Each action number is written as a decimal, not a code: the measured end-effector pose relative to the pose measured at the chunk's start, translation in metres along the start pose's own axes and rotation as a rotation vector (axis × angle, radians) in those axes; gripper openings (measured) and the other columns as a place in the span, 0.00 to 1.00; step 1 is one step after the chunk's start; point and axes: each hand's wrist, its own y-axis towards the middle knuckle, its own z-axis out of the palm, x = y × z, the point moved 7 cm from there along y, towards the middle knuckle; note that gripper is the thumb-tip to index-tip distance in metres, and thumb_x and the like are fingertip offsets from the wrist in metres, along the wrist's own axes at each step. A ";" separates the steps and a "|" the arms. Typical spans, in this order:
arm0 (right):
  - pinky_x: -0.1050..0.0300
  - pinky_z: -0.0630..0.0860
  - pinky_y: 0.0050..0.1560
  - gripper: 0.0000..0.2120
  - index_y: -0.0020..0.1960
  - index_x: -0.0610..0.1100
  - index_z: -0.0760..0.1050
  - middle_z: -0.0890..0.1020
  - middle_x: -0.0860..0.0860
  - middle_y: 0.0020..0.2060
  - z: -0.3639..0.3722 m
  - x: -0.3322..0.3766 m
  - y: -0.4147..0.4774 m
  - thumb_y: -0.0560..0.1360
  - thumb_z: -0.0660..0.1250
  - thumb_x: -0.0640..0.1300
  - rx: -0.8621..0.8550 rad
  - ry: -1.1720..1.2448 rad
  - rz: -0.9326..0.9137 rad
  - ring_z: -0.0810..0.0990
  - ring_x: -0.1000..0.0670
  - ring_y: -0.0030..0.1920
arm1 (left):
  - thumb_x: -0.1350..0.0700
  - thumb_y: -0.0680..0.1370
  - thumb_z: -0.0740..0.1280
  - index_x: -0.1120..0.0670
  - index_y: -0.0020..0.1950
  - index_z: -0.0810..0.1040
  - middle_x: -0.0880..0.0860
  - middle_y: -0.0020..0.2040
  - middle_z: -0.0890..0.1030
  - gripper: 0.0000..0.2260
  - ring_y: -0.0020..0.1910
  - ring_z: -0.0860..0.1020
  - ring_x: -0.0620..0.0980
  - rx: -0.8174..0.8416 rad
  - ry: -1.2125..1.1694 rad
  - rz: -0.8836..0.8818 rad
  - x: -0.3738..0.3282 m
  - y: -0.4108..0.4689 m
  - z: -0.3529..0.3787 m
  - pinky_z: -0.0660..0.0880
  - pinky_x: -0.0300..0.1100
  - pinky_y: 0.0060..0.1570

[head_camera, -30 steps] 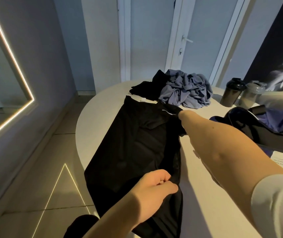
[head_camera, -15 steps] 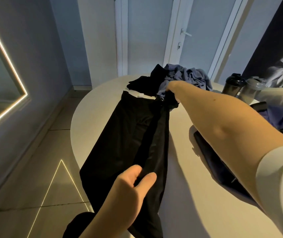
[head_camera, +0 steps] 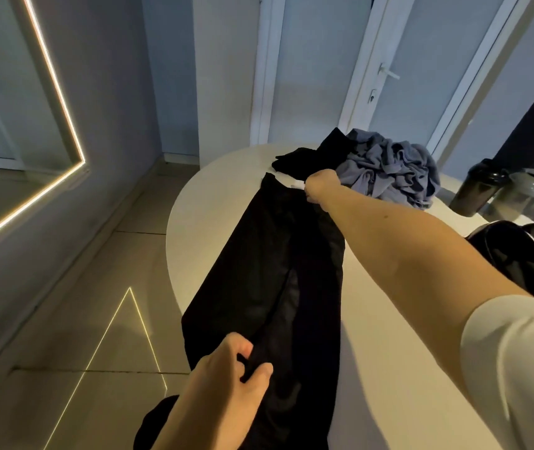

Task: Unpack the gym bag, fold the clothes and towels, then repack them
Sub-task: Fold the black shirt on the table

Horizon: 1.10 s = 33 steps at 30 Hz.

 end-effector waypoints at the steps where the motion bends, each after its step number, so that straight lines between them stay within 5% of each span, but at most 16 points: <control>1: 0.52 0.79 0.54 0.16 0.64 0.37 0.79 0.82 0.41 0.57 -0.001 0.000 -0.007 0.78 0.63 0.36 -0.014 -0.059 -0.050 0.79 0.44 0.50 | 0.39 0.79 0.66 0.42 0.52 0.70 0.43 0.44 0.79 0.10 0.41 0.78 0.38 -0.005 0.029 0.025 0.002 0.000 0.000 0.71 0.31 0.39; 5: 0.53 0.74 0.65 0.18 0.65 0.40 0.79 0.80 0.41 0.62 0.003 -0.005 -0.074 0.76 0.62 0.32 0.008 -0.155 -0.179 0.78 0.41 0.63 | 0.44 0.80 0.68 0.48 0.40 0.70 0.42 0.25 0.73 0.14 0.26 0.73 0.38 -0.061 0.140 0.123 0.001 -0.001 -0.006 0.69 0.32 0.29; 12: 0.67 0.64 0.66 0.17 0.67 0.44 0.78 0.80 0.50 0.65 0.009 -0.027 -0.241 0.79 0.65 0.39 0.206 -0.247 -0.442 0.75 0.52 0.67 | 0.42 0.79 0.68 0.45 0.54 0.72 0.48 0.36 0.80 0.10 0.35 0.79 0.43 -0.052 0.127 0.101 0.016 -0.002 -0.010 0.73 0.34 0.37; 18: 0.76 0.56 0.68 0.19 0.71 0.51 0.74 0.75 0.58 0.68 -0.015 -0.069 -0.374 0.80 0.66 0.48 0.277 -0.288 -0.572 0.68 0.63 0.68 | 0.47 0.80 0.69 0.44 0.53 0.75 0.47 0.35 0.80 0.05 0.34 0.79 0.42 -0.094 0.064 0.201 0.027 -0.010 -0.008 0.74 0.38 0.36; 23: 0.65 0.50 0.75 0.26 0.73 0.53 0.72 0.67 0.61 0.74 -0.009 -0.108 -0.422 0.77 0.65 0.60 0.296 -0.446 -0.702 0.59 0.59 0.76 | 0.48 0.81 0.67 0.47 0.49 0.77 0.49 0.37 0.81 0.04 0.35 0.80 0.45 -0.220 -0.250 0.139 0.050 -0.013 -0.015 0.81 0.48 0.41; 25: 0.54 0.59 0.76 0.26 0.70 0.52 0.76 0.70 0.58 0.73 -0.008 -0.114 -0.429 0.75 0.66 0.61 0.251 -0.452 -0.772 0.62 0.55 0.76 | 0.49 0.82 0.67 0.50 0.55 0.76 0.49 0.43 0.80 0.06 0.43 0.80 0.47 -0.335 -0.390 0.032 0.063 -0.016 -0.022 0.76 0.41 0.41; 27: 0.49 0.63 0.73 0.24 0.68 0.52 0.77 0.72 0.57 0.72 -0.009 -0.118 -0.432 0.74 0.70 0.58 0.215 -0.439 -0.825 0.65 0.52 0.75 | 0.46 0.80 0.69 0.53 0.65 0.71 0.49 0.55 0.78 0.18 0.55 0.78 0.48 -0.364 -0.475 -0.097 0.081 -0.014 -0.018 0.71 0.36 0.47; 30: 0.49 0.63 0.72 0.25 0.68 0.55 0.76 0.70 0.57 0.73 -0.005 -0.119 -0.437 0.72 0.74 0.55 0.220 -0.469 -0.881 0.65 0.51 0.75 | 0.40 0.76 0.72 0.52 0.73 0.64 0.48 0.65 0.74 0.32 0.64 0.74 0.48 -0.214 -0.685 -0.193 0.088 -0.008 -0.002 0.68 0.43 0.58; 33: 0.48 0.69 0.69 0.25 0.64 0.55 0.77 0.73 0.56 0.71 0.001 -0.123 -0.436 0.69 0.77 0.53 0.218 -0.538 -0.904 0.69 0.48 0.73 | 0.44 0.80 0.69 0.51 0.63 0.73 0.43 0.54 0.76 0.17 0.52 0.75 0.40 -0.105 -0.812 -0.157 0.082 -0.008 0.006 0.65 0.42 0.58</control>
